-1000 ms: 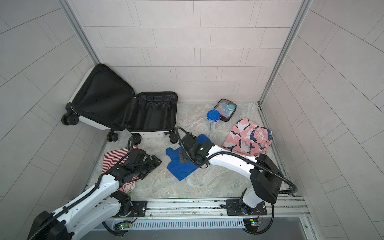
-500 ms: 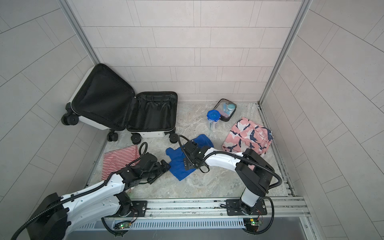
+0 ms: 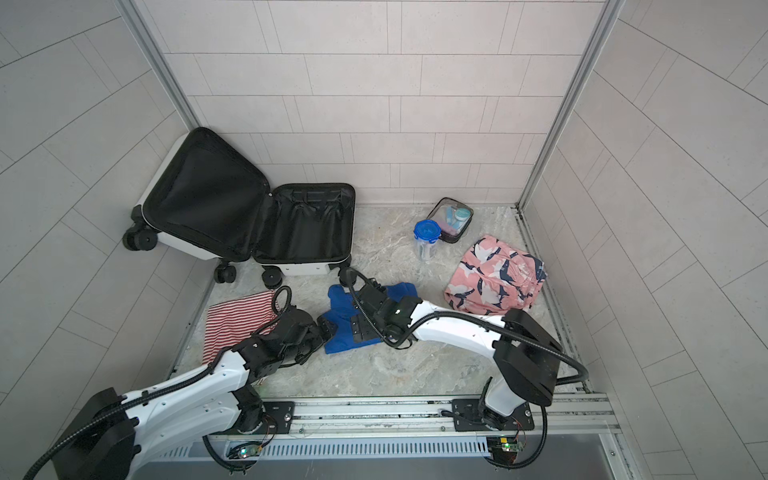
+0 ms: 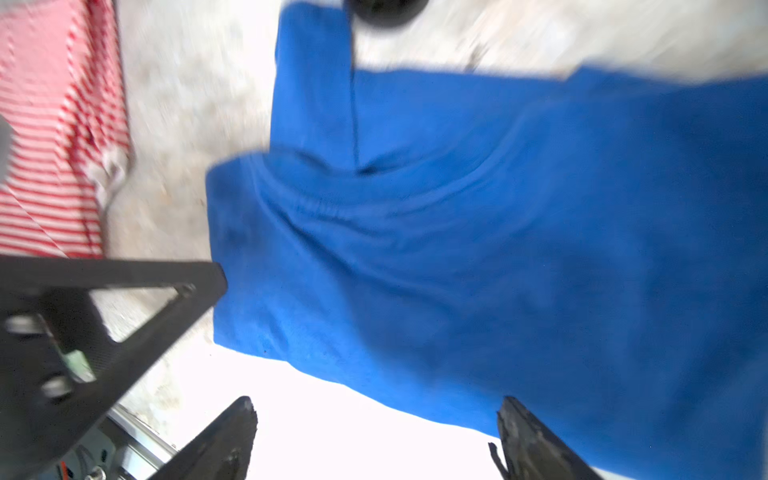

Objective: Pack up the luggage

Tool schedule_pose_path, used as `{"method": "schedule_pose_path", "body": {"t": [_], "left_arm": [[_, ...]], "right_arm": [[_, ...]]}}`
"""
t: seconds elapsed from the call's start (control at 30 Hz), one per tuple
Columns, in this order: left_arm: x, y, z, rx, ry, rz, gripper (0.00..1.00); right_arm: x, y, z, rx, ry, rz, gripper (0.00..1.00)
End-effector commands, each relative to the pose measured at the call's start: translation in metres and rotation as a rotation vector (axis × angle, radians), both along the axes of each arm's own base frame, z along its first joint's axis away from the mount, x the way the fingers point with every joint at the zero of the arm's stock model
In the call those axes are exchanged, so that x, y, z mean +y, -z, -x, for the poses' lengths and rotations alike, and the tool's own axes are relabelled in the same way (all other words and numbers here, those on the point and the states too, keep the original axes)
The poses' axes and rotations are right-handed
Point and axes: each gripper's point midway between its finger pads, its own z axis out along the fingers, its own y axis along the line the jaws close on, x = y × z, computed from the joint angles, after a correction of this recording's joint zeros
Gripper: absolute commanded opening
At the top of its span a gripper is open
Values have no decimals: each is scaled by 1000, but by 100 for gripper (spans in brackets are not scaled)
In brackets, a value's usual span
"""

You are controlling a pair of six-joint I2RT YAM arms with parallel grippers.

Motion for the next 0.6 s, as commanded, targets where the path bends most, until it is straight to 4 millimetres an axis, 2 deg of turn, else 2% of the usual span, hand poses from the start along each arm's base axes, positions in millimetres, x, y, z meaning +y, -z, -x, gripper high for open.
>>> {"method": "schedule_pose_path", "body": {"t": [0.0, 0.1, 0.27, 0.57], "left_arm": [[2, 3, -5, -14, -23, -6, 95], [-2, 3, -8, -23, -12, -5, 95], [-6, 5, -13, -26, 24, -41, 95], [-12, 11, -25, -33, 82, -111, 100]], "right_arm": [[-47, -5, -10, -17, 54, 97, 93], [-80, 0, -20, 5, 101, 105, 94], [-112, 15, -29, 59, 129, 84, 95], [-119, 50, -43, 160, 142, 6, 95]]}}
